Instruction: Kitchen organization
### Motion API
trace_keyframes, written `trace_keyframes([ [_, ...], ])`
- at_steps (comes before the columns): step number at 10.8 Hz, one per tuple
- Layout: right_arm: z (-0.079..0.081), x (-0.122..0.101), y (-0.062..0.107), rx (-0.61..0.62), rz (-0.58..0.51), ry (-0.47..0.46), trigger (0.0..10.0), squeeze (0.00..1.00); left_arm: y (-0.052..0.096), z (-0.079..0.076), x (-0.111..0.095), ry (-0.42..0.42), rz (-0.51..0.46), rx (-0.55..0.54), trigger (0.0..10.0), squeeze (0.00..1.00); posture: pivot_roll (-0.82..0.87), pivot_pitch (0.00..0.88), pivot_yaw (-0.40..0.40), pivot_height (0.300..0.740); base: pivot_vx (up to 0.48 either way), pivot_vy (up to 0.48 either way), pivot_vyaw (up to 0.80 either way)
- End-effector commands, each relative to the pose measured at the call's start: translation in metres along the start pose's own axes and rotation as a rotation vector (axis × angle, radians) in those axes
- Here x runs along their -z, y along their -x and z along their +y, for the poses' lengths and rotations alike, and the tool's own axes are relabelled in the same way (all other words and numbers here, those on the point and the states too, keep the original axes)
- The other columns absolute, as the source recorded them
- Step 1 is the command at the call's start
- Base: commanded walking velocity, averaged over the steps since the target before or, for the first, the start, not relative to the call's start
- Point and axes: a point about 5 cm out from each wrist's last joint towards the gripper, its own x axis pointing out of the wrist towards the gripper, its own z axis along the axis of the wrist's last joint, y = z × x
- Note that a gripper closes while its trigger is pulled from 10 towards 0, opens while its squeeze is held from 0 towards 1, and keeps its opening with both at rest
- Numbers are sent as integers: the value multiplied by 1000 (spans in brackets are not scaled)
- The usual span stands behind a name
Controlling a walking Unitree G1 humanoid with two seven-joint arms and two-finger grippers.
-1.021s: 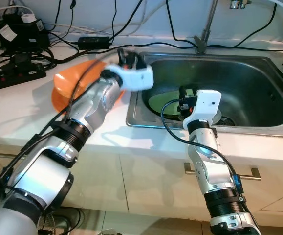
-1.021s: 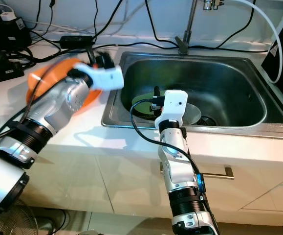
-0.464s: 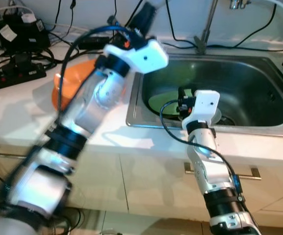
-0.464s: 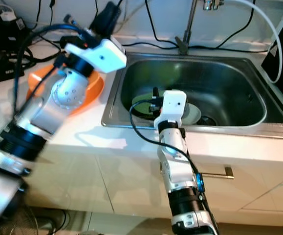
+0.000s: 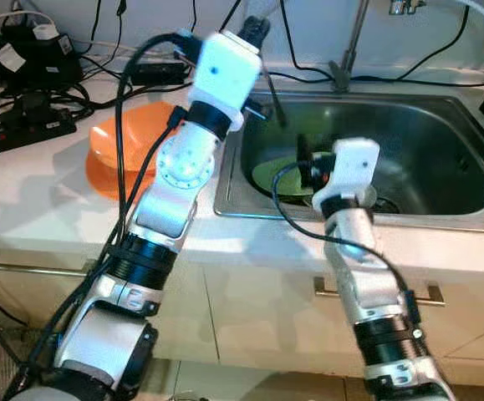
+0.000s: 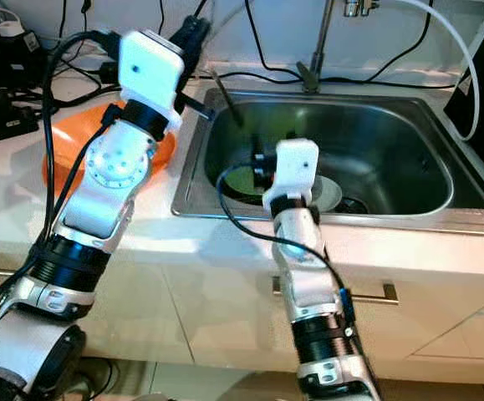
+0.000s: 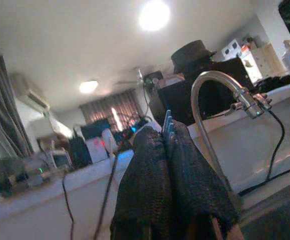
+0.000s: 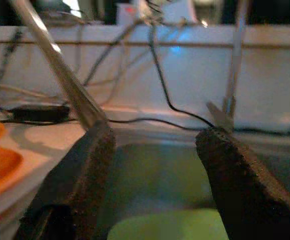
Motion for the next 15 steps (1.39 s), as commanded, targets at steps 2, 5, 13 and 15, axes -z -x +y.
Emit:
trace_keyframes([
  [2,11,-21,-7,-104,-67,25,10000,0,4,2,6,64,39,16,10000,0,-70,0,25,740,0,0,0],
  [5,26,-27,-4,-222,-83,8,10000,0,7,-11,7,123,92,114,10000,0,-70,0,27,740,0,0,0],
  [13,22,-22,-5,-183,-54,20,0,0,14,-25,14,155,165,285,10000,0,-66,0,30,740,0,0,0],
  [15,22,-20,-5,-181,-46,21,0,0,14,-24,14,161,172,287,10000,0,-65,0,28,740,0,0,0],
])
